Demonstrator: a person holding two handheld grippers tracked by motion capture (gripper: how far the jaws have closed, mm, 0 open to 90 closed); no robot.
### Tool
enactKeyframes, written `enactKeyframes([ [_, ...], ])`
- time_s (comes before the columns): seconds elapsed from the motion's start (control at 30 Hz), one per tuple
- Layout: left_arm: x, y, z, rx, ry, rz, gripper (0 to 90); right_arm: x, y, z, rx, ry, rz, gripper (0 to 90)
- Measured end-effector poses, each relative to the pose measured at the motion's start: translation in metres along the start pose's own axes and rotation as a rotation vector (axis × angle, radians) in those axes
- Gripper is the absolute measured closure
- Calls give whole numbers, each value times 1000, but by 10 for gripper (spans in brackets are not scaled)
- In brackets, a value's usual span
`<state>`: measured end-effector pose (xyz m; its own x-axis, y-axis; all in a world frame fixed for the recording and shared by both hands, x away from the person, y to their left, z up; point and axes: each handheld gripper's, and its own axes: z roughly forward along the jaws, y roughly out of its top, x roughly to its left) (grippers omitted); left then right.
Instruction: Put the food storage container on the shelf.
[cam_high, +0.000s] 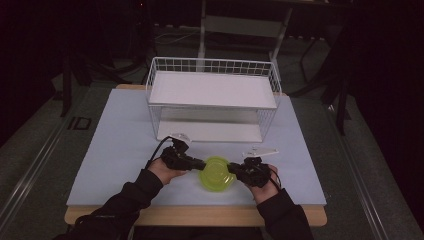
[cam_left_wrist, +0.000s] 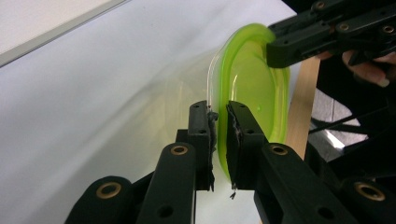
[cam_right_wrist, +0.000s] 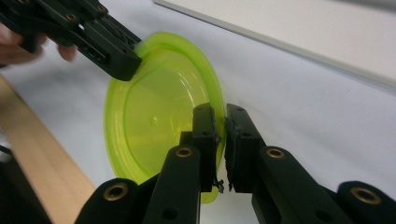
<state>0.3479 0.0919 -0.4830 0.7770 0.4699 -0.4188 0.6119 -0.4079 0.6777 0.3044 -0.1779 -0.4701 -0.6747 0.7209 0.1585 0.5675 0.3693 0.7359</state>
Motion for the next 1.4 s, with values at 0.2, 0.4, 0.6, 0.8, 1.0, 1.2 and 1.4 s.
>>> enactKeyframes([
  [0.2,-6,5,-9,-26,13,8,822,3,8,-6,-13,-13,-27,836],
  [0.4,-11,15,-23,-55,22,10,823,5,24,-15,-30,-7,-46,835],
  [0.6,-16,30,-40,-86,43,27,822,5,43,-23,-53,1,-46,835],
  [0.8,-20,45,-61,-136,47,28,823,5,64,-33,-86,29,-38,834],
  [1.0,-23,61,-78,-169,67,39,823,7,87,-41,-99,29,-46,834],
  [1.2,-28,81,-97,-213,84,47,823,5,113,-51,-123,38,-46,833],
  [1.4,-30,99,-112,-253,94,40,823,3,137,-60,-130,38,-50,833],
])
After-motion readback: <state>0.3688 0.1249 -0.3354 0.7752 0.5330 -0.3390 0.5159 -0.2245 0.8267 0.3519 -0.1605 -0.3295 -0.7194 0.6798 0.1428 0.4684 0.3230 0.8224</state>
